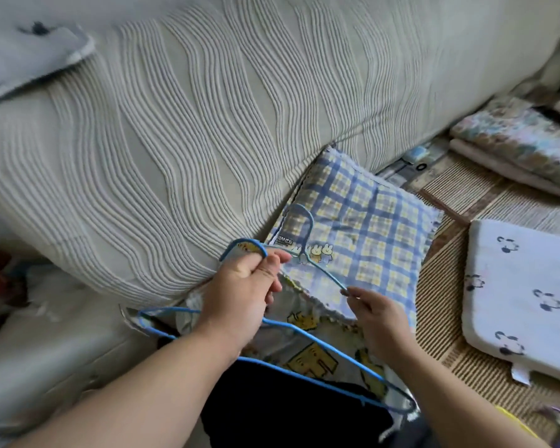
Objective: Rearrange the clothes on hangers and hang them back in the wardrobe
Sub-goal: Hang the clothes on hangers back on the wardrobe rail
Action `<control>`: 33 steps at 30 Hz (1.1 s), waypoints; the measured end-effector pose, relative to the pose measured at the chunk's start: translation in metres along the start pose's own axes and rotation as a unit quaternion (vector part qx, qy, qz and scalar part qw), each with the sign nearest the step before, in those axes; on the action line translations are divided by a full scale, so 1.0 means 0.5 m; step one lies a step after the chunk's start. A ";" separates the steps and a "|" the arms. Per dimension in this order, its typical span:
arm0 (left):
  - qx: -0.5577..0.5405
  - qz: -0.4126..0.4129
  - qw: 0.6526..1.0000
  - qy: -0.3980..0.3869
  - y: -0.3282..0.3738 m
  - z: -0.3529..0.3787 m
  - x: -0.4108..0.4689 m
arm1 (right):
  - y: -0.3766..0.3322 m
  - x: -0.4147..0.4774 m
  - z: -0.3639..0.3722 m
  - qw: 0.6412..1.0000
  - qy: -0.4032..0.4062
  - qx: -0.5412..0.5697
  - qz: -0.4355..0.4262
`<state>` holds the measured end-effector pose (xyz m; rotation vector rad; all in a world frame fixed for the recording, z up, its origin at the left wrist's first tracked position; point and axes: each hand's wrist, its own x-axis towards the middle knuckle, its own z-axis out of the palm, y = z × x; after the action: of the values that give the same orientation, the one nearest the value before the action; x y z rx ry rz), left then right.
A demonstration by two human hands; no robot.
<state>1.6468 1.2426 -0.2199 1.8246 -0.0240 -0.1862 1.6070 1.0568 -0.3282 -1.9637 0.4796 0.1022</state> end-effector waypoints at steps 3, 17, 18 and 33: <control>-0.043 0.010 0.997 0.057 0.055 -0.048 -0.057 | -0.096 -0.088 -0.030 0.998 -0.028 -0.014 -0.048; -0.074 0.163 0.935 0.306 0.357 -0.443 -0.680 | -0.477 -0.796 0.033 0.954 -0.104 -0.081 -0.268; -0.086 0.178 0.932 0.303 0.379 -0.466 -0.732 | -0.493 -0.847 0.036 0.952 -0.106 -0.068 -0.280; -0.061 0.336 0.835 0.431 0.675 -0.611 -1.272 | -0.731 -1.348 -0.056 0.868 -0.175 -0.029 -0.463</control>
<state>1.0893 1.5204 0.2531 1.5242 -0.0159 1.1105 1.1234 1.3548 0.1873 -1.9796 -0.7304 -0.1413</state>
